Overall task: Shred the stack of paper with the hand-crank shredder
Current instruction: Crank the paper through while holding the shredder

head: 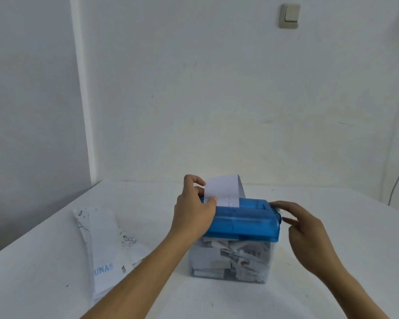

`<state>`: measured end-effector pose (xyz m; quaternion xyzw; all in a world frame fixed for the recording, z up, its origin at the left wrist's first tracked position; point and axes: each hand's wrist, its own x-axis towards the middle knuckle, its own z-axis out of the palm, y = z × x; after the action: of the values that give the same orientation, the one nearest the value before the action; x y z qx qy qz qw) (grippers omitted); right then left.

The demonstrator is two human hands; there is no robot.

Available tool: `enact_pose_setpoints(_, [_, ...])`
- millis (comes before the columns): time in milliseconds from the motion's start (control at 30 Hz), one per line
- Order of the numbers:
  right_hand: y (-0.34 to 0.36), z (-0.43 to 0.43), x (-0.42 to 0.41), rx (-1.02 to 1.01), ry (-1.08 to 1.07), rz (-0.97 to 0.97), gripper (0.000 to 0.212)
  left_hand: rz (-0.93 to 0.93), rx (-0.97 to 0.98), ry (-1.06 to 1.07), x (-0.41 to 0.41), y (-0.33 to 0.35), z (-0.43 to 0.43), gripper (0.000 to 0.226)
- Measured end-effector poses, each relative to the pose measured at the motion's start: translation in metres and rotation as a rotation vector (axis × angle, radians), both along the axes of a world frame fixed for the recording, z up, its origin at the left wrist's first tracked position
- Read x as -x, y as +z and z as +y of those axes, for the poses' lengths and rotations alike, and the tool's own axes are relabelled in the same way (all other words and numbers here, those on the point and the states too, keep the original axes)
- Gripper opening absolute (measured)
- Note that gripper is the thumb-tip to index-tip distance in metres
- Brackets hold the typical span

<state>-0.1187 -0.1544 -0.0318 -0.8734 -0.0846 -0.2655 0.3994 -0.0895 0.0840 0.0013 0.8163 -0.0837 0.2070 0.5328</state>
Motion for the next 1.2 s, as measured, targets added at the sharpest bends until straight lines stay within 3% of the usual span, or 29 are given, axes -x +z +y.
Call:
enact_pose_setpoints(100, [-0.014,-0.003,-0.004,0.324,-0.037,0.049,0.077,0.003,-0.023,0.006,0.0,0.0,0.0,0.032])
enact_pose_setpoints(167, [-0.02,-0.003,-0.009,0.432,-0.037,0.061,0.079,0.003,-0.04,0.018,0.001,-0.001,-0.001,0.033])
enact_pose_setpoints(267, [-0.034,-0.001,-0.011,0.485,-0.042,0.059,0.073,-0.005,-0.063,0.043,0.001,-0.001,-0.002,0.032])
enact_pose_setpoints(400, [-0.051,0.006,0.002,0.42,-0.006,0.11,0.036,-0.007,-0.063,0.058,0.001,-0.003,-0.003,0.033])
enact_pose_setpoints(467, [-0.05,0.008,0.008,0.433,-0.006,0.108,0.026,-0.005,-0.093,0.04,0.005,-0.002,-0.002,0.05])
enact_pose_setpoints(600, [-0.038,0.011,0.02,0.521,-0.054,0.176,0.022,0.083,-0.219,-0.05,0.015,0.004,-0.001,0.121])
enact_pose_setpoints(733, [-0.007,0.013,0.043,0.681,-0.111,0.299,0.012,0.123,-0.269,-0.042,0.015,0.007,0.0,0.14])
enact_pose_setpoints(800, [0.018,0.007,0.047,0.712,-0.073,0.383,0.021,0.148,-0.27,-0.047,0.014,0.009,0.0,0.145])
enact_pose_setpoints(933, [0.076,-0.003,0.046,0.671,0.031,0.471,0.039,0.172,-0.288,-0.058,0.013,0.012,0.002,0.144])
enact_pose_setpoints(1033, [0.11,-0.006,0.041,0.505,0.071,0.451,0.028,0.167,-0.302,-0.062,0.014,0.013,0.002,0.143])
enact_pose_setpoints(1100, [0.121,-0.008,0.031,0.329,0.077,0.37,0.022,0.16,-0.308,-0.067,0.013,0.013,0.002,0.141])
enact_pose_setpoints(1200, [0.121,-0.006,0.002,0.177,0.024,0.21,0.036,0.149,-0.309,-0.071,0.012,0.011,0.002,0.138])
